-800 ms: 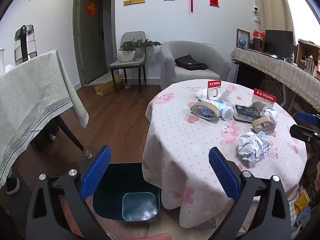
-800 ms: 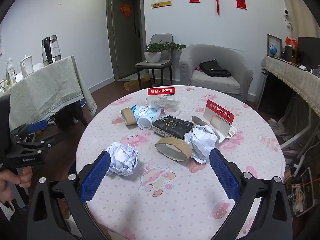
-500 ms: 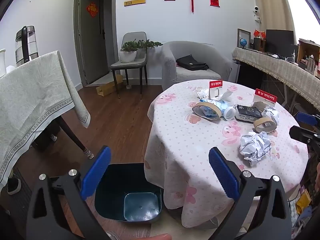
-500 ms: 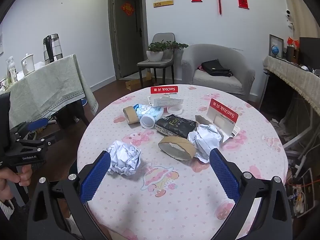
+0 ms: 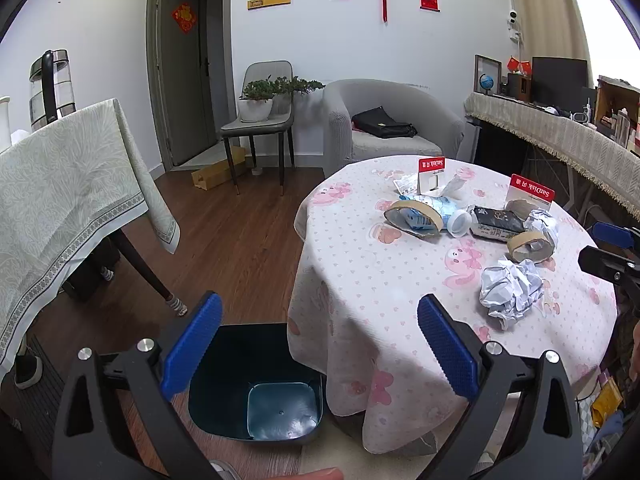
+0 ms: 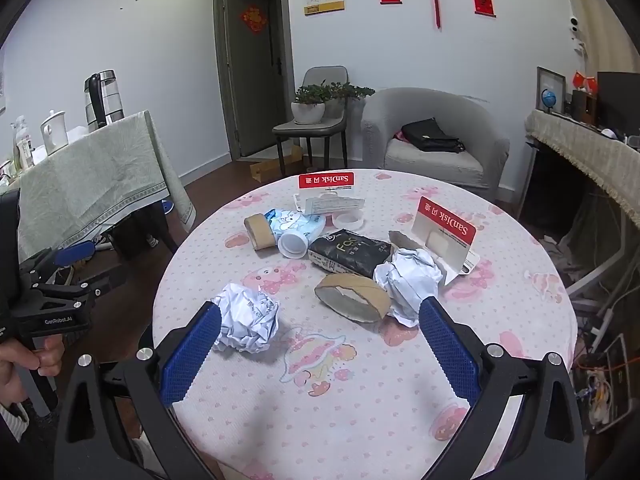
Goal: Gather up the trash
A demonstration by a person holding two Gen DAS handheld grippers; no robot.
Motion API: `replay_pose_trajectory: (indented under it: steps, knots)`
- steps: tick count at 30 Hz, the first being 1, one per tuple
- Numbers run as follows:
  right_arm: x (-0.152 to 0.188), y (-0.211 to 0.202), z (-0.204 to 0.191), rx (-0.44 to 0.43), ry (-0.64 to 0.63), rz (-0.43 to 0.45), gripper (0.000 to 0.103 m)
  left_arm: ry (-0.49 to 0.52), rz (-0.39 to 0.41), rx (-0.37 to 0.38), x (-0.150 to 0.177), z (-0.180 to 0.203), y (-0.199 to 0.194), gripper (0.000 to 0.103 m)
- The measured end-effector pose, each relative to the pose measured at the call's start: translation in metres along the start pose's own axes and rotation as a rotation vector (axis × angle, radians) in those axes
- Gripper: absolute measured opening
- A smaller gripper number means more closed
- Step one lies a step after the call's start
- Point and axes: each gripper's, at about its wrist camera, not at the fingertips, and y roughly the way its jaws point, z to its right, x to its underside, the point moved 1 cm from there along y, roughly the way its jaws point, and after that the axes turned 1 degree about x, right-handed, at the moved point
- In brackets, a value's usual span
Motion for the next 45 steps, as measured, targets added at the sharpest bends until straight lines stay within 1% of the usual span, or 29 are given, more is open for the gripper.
replay_pose_trajectory:
  steps: [13, 45]
  knots:
    - [0.0004, 0.0014, 0.0023, 0.002, 0.002, -0.004, 0.1, 0.008, 0.0, -0.011, 0.0024, 0.0012, 0.0026, 0.1]
    - [0.0031, 0.0039, 0.0035, -0.003, 0.0, -0.006, 0.1, -0.008, -0.007, -0.002, 0.0006, -0.0019, 0.0026, 0.1]
